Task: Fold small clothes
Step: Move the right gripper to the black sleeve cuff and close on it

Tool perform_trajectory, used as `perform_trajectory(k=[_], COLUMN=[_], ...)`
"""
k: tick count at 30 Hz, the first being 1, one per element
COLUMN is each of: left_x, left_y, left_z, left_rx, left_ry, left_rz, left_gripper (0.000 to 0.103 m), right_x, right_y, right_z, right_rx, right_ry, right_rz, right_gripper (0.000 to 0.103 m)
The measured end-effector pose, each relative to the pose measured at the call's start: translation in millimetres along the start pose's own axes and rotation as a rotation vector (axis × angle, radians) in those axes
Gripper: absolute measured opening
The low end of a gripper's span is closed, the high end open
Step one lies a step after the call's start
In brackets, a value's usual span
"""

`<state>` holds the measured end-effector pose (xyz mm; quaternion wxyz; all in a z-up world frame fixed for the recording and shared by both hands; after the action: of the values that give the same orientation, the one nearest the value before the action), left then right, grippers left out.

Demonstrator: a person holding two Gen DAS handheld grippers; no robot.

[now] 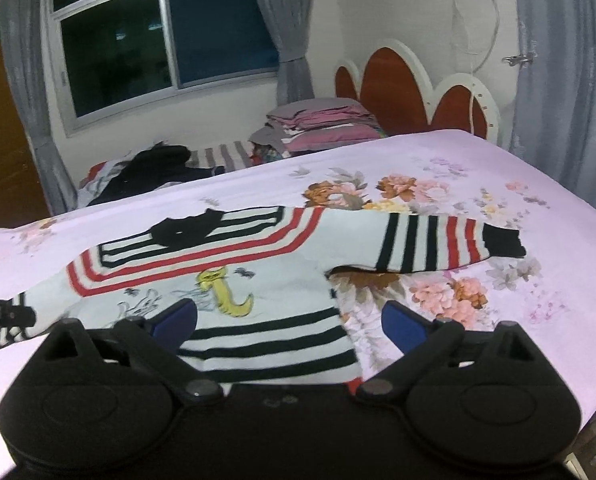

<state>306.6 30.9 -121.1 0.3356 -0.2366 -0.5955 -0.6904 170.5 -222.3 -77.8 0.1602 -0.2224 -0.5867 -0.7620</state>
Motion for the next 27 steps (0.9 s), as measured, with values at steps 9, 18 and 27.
perform_trajectory(k=[9, 18, 27], left_x=[-21.7, -58.0, -77.9], left_y=[13.5, 18.3, 28.6], left_z=[-28.0, -70.1, -112.5], left_rx=[0.059, 0.096, 0.07], left_ry=[0.057, 0.104, 0.073], left_rz=[0.001, 0.071, 0.053], left_gripper=[0.103, 0.103, 0.103], right_x=[-40.2, -85.4, -124.6], right_y=[20.9, 28.7, 19.8], right_z=[-76.4, -195.7, -293.6], right_rx=[-0.03, -0.151, -0.318], right_ry=[0.004, -0.049, -0.094], right_rz=[0.009, 0.065, 0.107], right_gripper=[0.08, 0.063, 0.054])
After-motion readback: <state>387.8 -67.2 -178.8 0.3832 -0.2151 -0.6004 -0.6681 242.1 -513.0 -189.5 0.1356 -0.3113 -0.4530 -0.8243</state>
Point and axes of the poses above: each gripper's, at about its wrist camera, not at the fingertips, and x roughly against the way its jaws point, z to its left, y to its top, the point moved 9 cm from there along -x, roughly the way its jaws point, and after that the axes turned 15 degrees about y, right-handed, at the moved point
